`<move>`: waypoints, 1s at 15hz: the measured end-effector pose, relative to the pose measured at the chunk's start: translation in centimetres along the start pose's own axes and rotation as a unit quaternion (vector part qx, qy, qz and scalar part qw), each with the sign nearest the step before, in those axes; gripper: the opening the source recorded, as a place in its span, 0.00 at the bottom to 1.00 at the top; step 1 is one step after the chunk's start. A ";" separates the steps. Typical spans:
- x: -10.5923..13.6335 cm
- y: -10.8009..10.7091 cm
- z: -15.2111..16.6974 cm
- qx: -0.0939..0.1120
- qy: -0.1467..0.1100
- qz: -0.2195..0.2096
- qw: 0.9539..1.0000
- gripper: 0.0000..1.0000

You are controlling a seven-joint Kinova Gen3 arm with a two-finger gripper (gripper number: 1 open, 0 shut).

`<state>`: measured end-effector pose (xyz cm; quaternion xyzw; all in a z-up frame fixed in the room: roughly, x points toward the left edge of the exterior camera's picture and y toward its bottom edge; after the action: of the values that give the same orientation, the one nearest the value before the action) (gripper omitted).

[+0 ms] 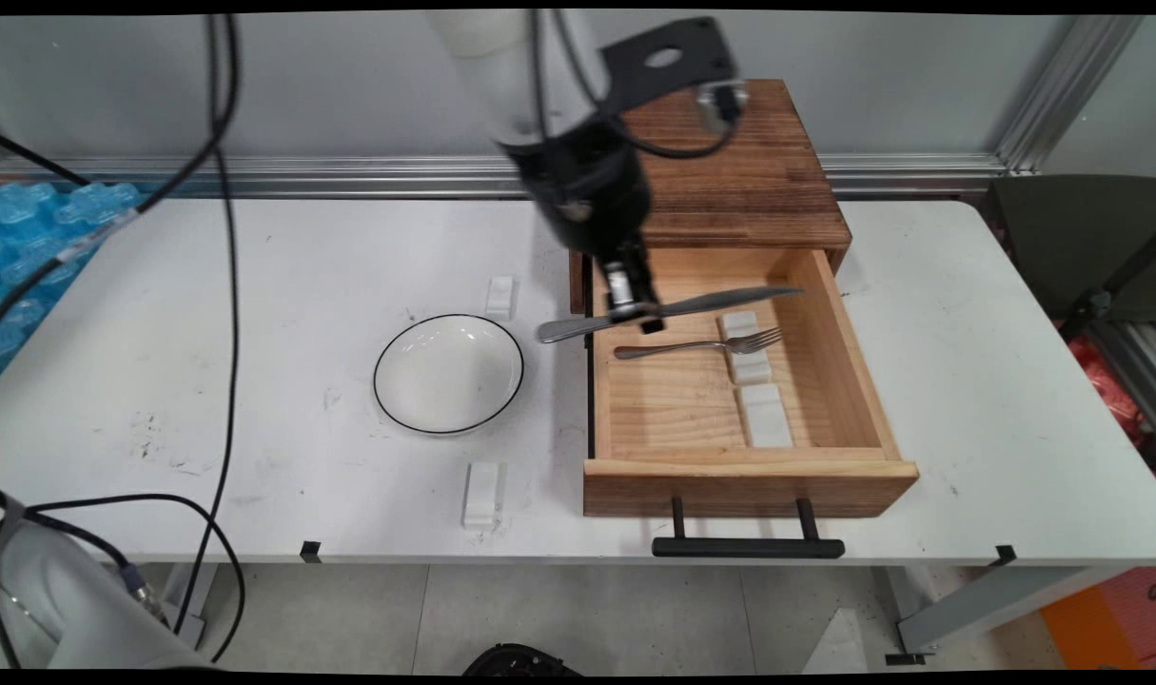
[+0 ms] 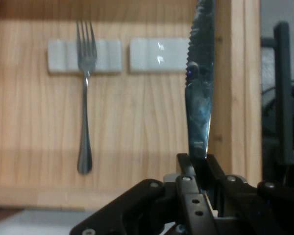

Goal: Place the picked object into the drawer

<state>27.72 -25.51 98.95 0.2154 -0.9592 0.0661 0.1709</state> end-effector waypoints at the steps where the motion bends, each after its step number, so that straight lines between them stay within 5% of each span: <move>1: 1.0 -0.1 0.8 0.002 0.001 0.002 1.000 0.00; 9: 4.9 -0.3 7.6 0.002 -0.001 0.018 1.000 0.00; 15: 5.1 -0.5 12.7 -0.001 -0.016 0.019 1.000 0.00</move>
<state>19.83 -30.47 88.93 0.1980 -0.9657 0.0649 0.1548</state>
